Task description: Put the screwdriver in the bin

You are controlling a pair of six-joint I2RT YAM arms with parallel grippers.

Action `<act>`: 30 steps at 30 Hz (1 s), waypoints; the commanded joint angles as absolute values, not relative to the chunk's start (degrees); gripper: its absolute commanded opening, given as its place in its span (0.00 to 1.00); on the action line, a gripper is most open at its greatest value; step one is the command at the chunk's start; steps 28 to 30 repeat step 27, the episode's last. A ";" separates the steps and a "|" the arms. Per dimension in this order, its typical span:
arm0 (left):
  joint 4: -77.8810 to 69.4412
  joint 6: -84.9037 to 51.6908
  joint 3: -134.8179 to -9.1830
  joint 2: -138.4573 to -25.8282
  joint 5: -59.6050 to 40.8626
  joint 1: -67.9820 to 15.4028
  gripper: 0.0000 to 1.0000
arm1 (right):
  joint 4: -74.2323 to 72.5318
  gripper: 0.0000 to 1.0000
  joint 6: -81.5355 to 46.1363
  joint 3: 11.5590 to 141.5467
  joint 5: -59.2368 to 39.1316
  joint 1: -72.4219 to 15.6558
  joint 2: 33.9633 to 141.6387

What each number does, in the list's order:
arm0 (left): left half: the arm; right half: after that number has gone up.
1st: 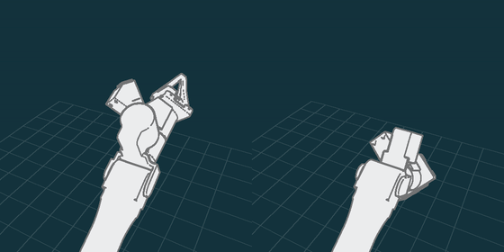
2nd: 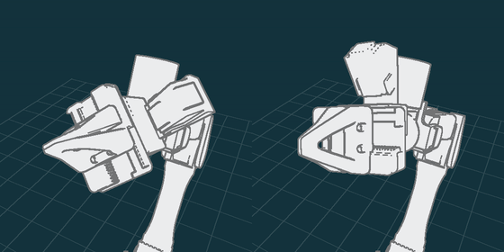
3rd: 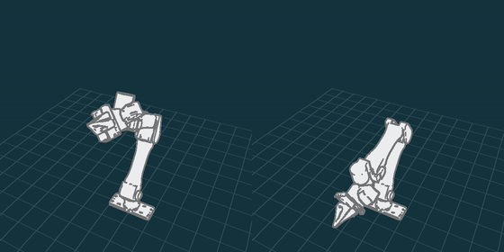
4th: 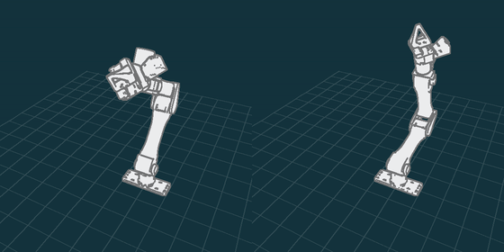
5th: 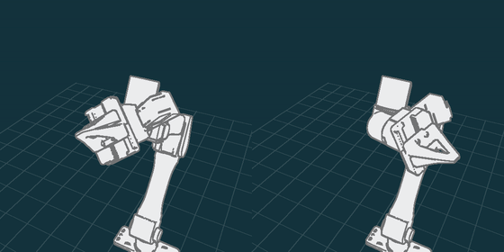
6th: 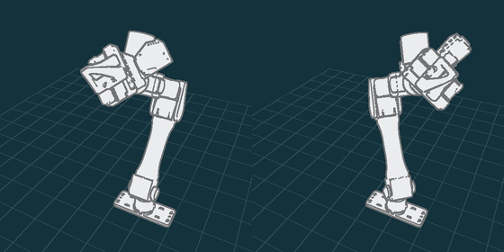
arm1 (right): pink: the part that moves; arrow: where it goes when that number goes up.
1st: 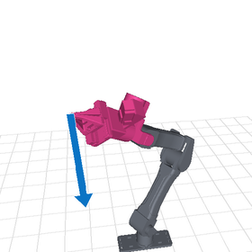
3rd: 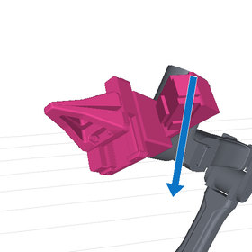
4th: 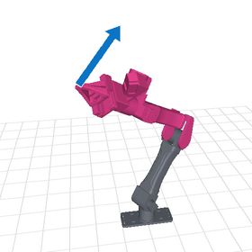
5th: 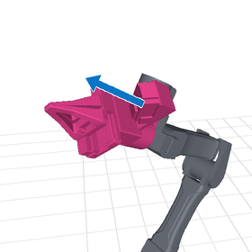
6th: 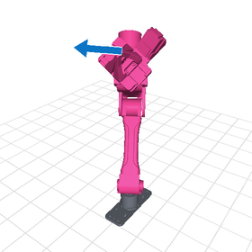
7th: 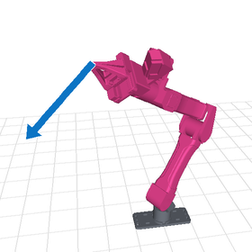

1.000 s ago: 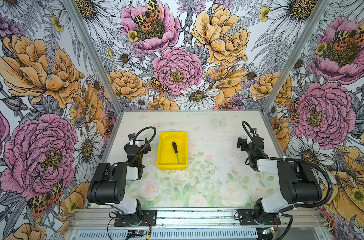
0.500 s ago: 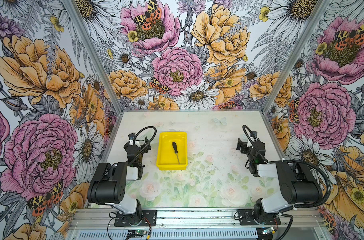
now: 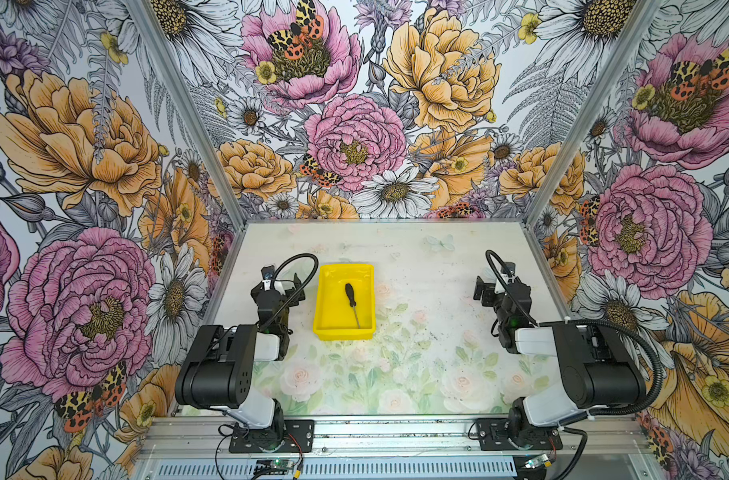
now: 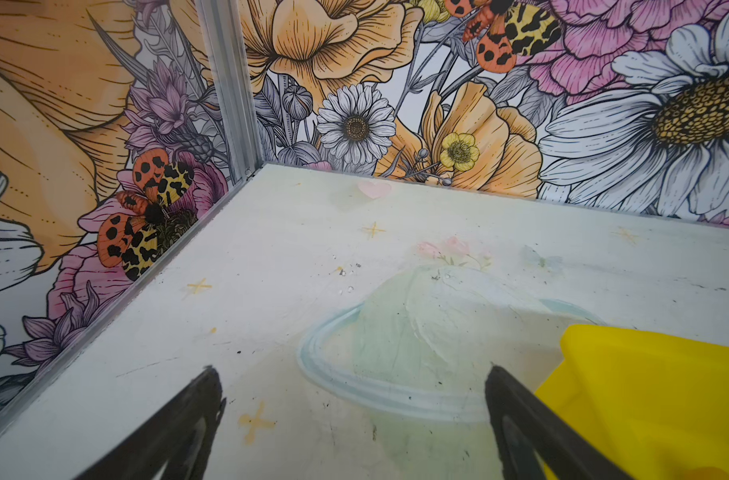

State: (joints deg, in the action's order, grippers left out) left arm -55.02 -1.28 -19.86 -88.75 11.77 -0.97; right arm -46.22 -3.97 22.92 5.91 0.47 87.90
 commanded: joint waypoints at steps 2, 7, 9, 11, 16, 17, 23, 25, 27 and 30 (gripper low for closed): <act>-55.03 0.17 -21.15 -88.94 13.32 -1.32 0.99 | -48.69 0.99 -4.48 22.80 5.44 0.97 87.84; -54.99 0.09 -21.14 -88.95 13.27 -1.32 0.99 | -48.65 0.99 -4.44 22.78 5.39 0.97 87.84; -54.68 0.00 -21.23 -88.94 12.74 -1.03 0.99 | -48.63 0.99 -4.48 22.77 5.44 0.97 87.89; -54.68 0.00 -21.21 -88.95 12.66 -1.01 0.99 | -48.67 0.99 -4.47 22.78 5.39 0.94 87.88; -54.66 -0.04 -21.27 -88.92 12.48 -0.90 0.99 | -48.65 1.00 -4.47 22.77 5.45 0.97 87.88; -54.66 -0.04 -21.27 -88.94 12.48 -0.86 0.99 | -48.67 0.99 -4.47 22.77 5.41 0.97 87.89; -54.65 0.00 -21.27 -88.95 12.48 -0.87 0.99 | -48.64 0.99 -4.45 22.84 5.45 0.93 87.88; -54.67 0.00 -21.31 -88.95 12.48 -0.86 0.99 | -48.67 1.00 -4.48 22.77 5.45 0.92 87.82; -54.67 0.00 -21.25 -88.94 12.56 -0.88 0.99 | -48.63 0.99 -4.43 22.85 5.40 0.96 87.88; -54.67 0.00 -21.25 -88.94 12.56 -0.88 0.99 | -48.63 0.99 -4.43 22.85 5.40 0.96 87.88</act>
